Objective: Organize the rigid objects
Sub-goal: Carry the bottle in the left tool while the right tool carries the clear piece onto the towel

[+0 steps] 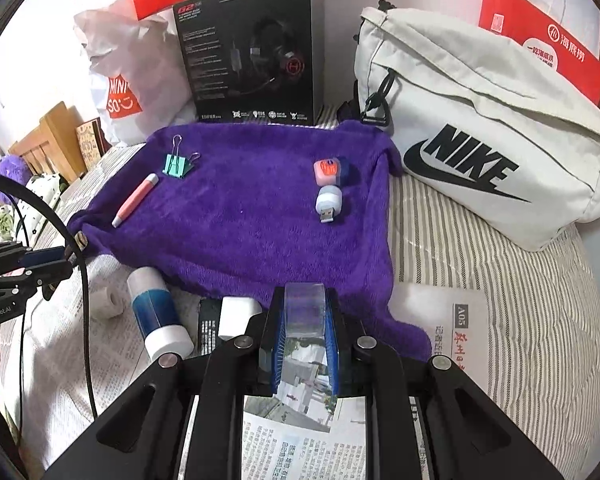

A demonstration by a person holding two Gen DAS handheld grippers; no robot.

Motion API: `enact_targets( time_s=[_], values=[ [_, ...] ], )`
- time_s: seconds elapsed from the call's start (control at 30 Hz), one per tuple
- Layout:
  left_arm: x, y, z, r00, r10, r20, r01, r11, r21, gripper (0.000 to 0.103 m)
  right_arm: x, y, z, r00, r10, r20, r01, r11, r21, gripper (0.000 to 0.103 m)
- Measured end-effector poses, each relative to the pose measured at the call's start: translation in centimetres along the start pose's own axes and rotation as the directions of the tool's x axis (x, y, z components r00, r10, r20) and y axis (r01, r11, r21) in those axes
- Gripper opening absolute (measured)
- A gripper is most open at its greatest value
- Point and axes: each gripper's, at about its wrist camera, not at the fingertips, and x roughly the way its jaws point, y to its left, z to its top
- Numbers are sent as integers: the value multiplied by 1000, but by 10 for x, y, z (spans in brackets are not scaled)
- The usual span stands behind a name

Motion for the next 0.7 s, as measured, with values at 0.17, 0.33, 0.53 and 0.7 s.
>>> enact_targets(
  time_s=[0.17,0.33,0.53,0.7],
  values=[
    [2,-3,13,1000,-13,10,13,1000,9,23,0,1,5,1000,-6,5,6,1000,-1,17],
    [5,-4,26,1000,-26,16,26,1000,17,23,0,0,11,1000,-9,17,9,1000,-3,17],
    [9,-4,40,999,-36,20,35,999,19,23,2,-1,22,1000,-6,29,6,1000,-11,17],
    [19,0,51,999,-44,16,44,999,14,23,10,-1,31,1000,-8,28,9,1000,-25,17]
  ],
)
